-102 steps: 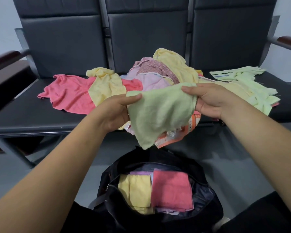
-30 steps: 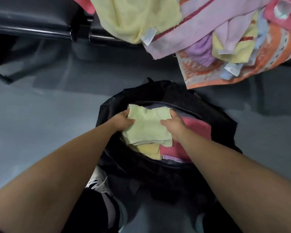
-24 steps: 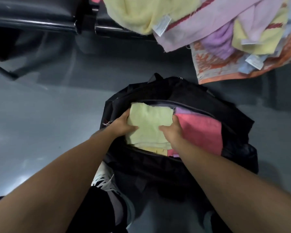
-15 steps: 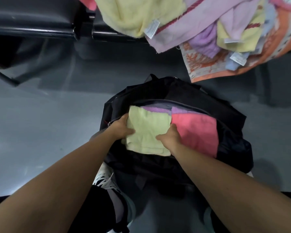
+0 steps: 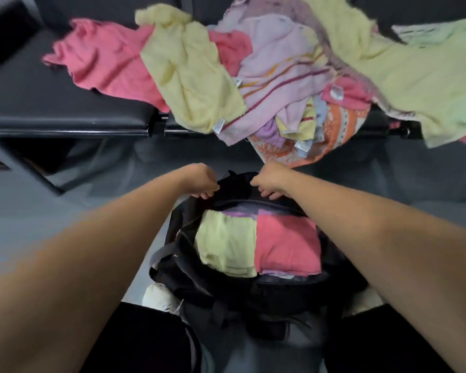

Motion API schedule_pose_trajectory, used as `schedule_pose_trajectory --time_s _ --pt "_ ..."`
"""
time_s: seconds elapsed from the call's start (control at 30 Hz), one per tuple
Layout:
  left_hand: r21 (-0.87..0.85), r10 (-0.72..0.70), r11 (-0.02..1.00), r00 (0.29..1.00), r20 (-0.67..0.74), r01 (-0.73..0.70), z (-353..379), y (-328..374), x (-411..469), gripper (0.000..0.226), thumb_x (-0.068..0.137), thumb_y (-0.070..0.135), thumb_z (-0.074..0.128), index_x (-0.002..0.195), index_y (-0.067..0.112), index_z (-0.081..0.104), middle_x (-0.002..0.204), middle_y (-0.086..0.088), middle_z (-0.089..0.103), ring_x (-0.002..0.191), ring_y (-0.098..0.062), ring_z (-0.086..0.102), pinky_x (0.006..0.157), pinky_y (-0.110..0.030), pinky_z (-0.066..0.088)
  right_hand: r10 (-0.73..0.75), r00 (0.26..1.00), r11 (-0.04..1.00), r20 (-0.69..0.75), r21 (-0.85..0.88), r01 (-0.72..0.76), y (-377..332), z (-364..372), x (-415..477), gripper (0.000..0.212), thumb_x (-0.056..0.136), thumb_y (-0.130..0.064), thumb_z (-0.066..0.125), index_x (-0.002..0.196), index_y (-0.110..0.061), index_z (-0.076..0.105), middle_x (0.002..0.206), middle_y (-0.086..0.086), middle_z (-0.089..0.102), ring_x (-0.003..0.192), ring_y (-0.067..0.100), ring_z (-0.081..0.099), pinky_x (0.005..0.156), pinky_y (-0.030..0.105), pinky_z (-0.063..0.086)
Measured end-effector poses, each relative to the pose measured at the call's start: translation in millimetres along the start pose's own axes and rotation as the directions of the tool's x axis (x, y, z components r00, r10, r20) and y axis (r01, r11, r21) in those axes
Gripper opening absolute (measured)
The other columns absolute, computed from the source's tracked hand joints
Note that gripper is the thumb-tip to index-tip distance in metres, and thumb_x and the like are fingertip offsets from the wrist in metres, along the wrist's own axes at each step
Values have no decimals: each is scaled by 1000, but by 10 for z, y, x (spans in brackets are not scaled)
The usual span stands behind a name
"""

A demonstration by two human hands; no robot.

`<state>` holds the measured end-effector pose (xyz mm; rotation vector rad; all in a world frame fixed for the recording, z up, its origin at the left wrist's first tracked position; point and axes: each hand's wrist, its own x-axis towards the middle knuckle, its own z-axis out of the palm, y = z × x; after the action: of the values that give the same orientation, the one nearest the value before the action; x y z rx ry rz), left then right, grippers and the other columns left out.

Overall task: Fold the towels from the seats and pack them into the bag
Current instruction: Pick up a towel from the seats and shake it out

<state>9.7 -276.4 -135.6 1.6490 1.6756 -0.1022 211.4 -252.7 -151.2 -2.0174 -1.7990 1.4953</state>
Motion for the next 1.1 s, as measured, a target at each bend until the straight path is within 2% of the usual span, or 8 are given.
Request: schedule_pose_trajectory --time_s 0.07,0.2,0.4,0.63,0.8,0.93,1.03,1.1 --pt "28 88 996 993 -80 -86 -318 270 -150 18 95 15 59 99 5 72 86 -6 75 80 -22 71 75 -32 59 -35 999 997 29 71 33 -199 -277 -209 24 102 -19 55 122 -5 54 118 19 64 108 28 66 98 40 54" --pt "-102 182 973 957 -227 -209 -796 719 -406 13 97 13 59 101 6 70 87 -5 76 81 -19 72 78 -29 59 -93 995 973 33 215 84 -454 -827 -594 23 102 -23 57 112 -3 62 110 14 68 105 25 68 100 43 54" --pt "-283 200 897 882 -427 -340 -1063 1040 -436 15 96 17 62 107 9 69 98 -5 75 89 -17 70 88 -36 56 -207 938 922 -280 264 282 -569 -1553 -887 19 97 -9 56 110 2 63 102 20 71 91 29 75 79 39 62" --pt "-37 66 994 828 -556 -104 -1141 961 89 39 93 24 66 131 19 58 132 -11 49 103 -27 56 75 -33 48 -264 758 947 -596 -12 320 -402 -1761 -613 22 88 -6 55 92 14 63 94 34 66 87 43 69 79 51 60" --pt "-71 -256 963 811 -526 259 -1165 496 459 70 94 46 63 148 12 34 147 -26 30 134 -44 37 105 -48 41 -504 758 863 -413 -234 447 -795 -1355 -303 10 90 -16 61 96 -9 67 93 5 67 92 25 63 74 33 49" --pt "32 -115 986 807 -580 163 -1284 143 514 36 96 32 62 124 8 60 119 -24 59 99 -37 55 77 -36 39 -536 807 831 -249 -321 454 -1068 -958 -53 35 94 -34 65 115 -6 59 108 6 62 99 26 59 83 39 51" --pt "0 -68 996 789 -611 86 -1321 94 459 17 98 23 60 107 10 63 101 -14 62 68 -25 56 59 -32 36 -525 807 838 -269 -327 436 -1149 -716 89 34 94 -40 66 86 -15 44 81 -4 46 75 18 47 58 31 34" --pt "-99 -64 995 767 -638 1 -1334 133 389 9 100 23 58 101 14 57 91 -5 60 68 -23 55 59 -31 36 -496 808 863 -319 -284 417 -1173 -602 182 40 91 -30 69 73 -20 35 74 -4 42 66 16 43 51 29 26"
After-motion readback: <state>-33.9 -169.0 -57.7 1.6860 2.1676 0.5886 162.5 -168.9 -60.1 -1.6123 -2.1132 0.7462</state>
